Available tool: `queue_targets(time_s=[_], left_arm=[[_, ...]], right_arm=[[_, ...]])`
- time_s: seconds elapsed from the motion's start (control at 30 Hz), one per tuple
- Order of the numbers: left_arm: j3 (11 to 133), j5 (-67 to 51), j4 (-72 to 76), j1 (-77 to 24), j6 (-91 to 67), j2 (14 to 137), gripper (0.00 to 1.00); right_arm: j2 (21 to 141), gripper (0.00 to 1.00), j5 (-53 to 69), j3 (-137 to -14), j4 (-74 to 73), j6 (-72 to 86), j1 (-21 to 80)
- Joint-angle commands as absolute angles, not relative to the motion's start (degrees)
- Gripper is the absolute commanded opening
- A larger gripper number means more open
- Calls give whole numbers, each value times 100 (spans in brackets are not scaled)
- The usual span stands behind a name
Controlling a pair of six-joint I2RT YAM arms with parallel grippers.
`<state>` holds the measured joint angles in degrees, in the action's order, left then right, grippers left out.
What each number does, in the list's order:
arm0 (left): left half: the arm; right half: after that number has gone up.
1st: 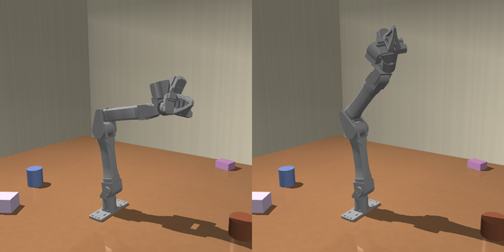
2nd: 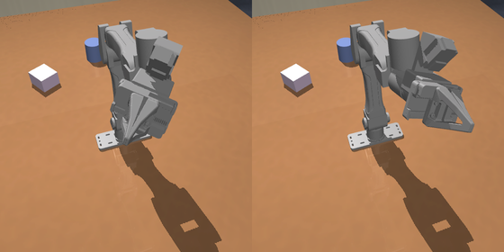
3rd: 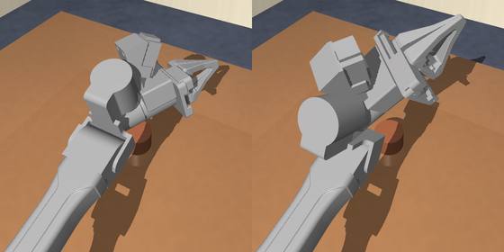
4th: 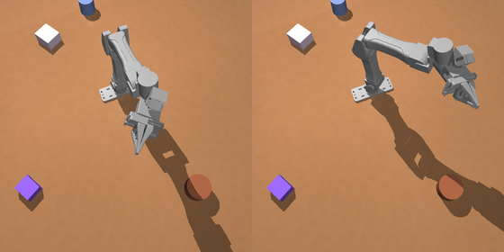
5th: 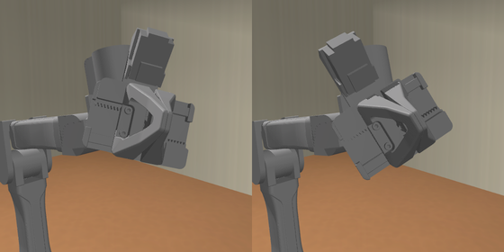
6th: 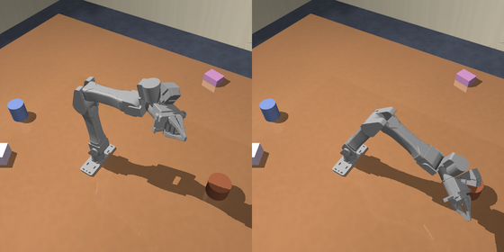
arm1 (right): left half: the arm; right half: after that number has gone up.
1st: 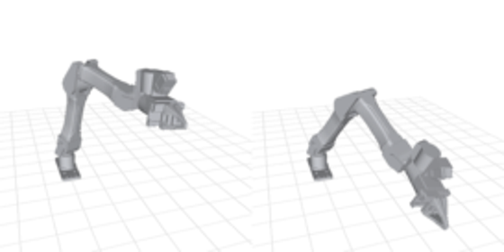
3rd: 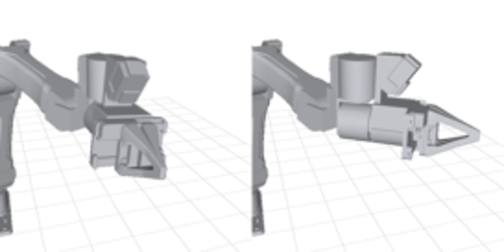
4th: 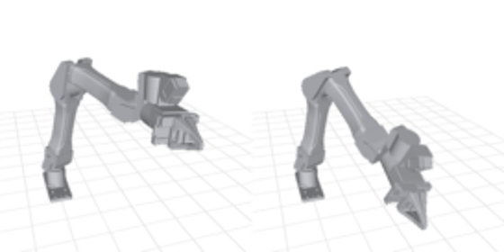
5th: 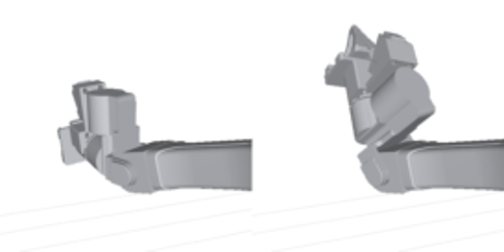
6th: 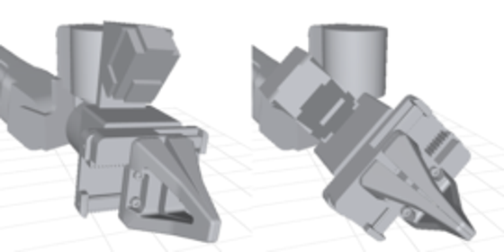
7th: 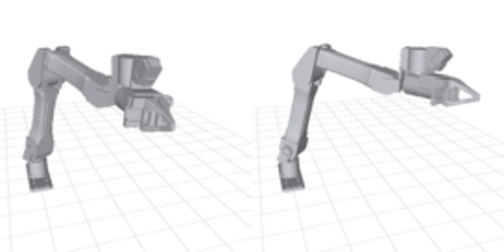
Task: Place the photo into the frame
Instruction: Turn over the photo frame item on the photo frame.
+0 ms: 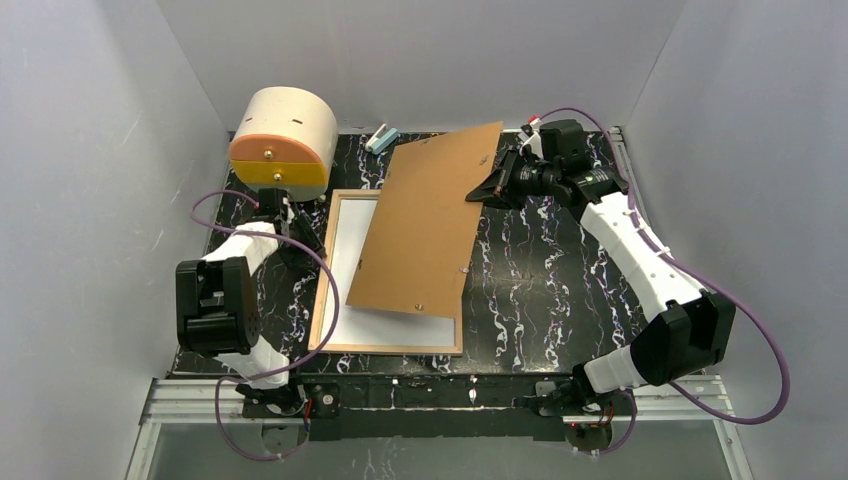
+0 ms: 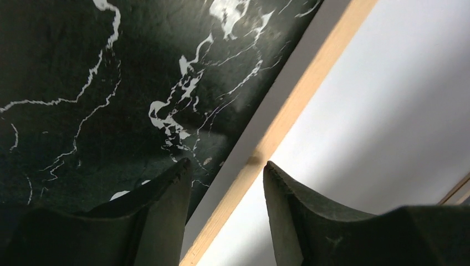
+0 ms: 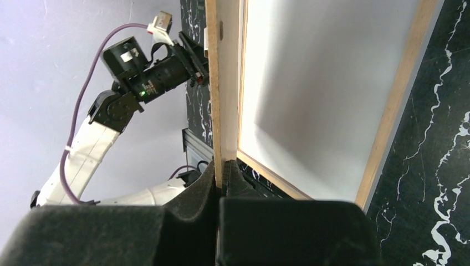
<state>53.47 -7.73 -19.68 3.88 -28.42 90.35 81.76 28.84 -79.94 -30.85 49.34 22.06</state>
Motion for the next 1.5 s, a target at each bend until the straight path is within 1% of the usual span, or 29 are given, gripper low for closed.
queue_targets(time_s=[0.0, 0.13, 0.23, 0.33, 0.37, 0.43, 0.5, 0.63, 0.73, 0.9, 1.0, 1.2, 1.27, 1.47], left_arm=[[5209, -990, -1980, 378, -2871, 9170, 48], [5216, -1411, -1960, 375, -2694, 9406, 46], [5155, -1933, -1694, 370, -2607, 9486, 39], [5101, -2402, -1433, 363, -2593, 9530, 28], [5091, -2515, -1378, 349, -2588, 9547, 26], [5081, -2657, -1311, 286, -2572, 9590, 26], [5055, -2827, -1211, 194, -2631, 9655, 26], [5040, -2970, -932, -130, -2863, 9769, 26], [5149, -2673, -955, -200, -2931, 9728, 28], [5555, -1949, -1367, -198, -2685, 9431, 40], [5685, -1717, -1444, -186, -2684, 9272, 43], [5802, -1620, -1370, -174, -2716, 9228, 45], [5826, -1632, -1390, -160, -2704, 9306, 45], [5879, -1794, -1290, -153, -2784, 9572, 45]], right_arm=[[8049, 1, 3676, -8138, -2937, 4884, 2064], [8097, 1, 3866, -8067, -3075, 4661, 1952], [8045, 1, 3916, -7938, -2982, 4581, 1918], [8041, 1, 4007, -7813, -2917, 4522, 1908], [8031, 1, 4048, -7750, -2827, 4466, 1907], [7927, 1, 4080, -7514, -2580, 4435, 1895], [7822, 1, 4068, -7273, -2325, 4468, 1865], [7809, 1, 3991, -7137, -2290, 4445, 1804], [7896, 1, 4073, -7143, -2283, 4360, 1762], [8166, 1, 4562, -7326, -2138, 4230, 1636], [8503, 1, 5110, -7629, -2330, 3986, 1548], [9216, 1, 5610, -8354, -3129, 3209, 1495], [9411, 1, 5582, -8490, -3409, 3020, 1500], [9892, 1, 5658, -8584, -3517, 2899, 1495]])
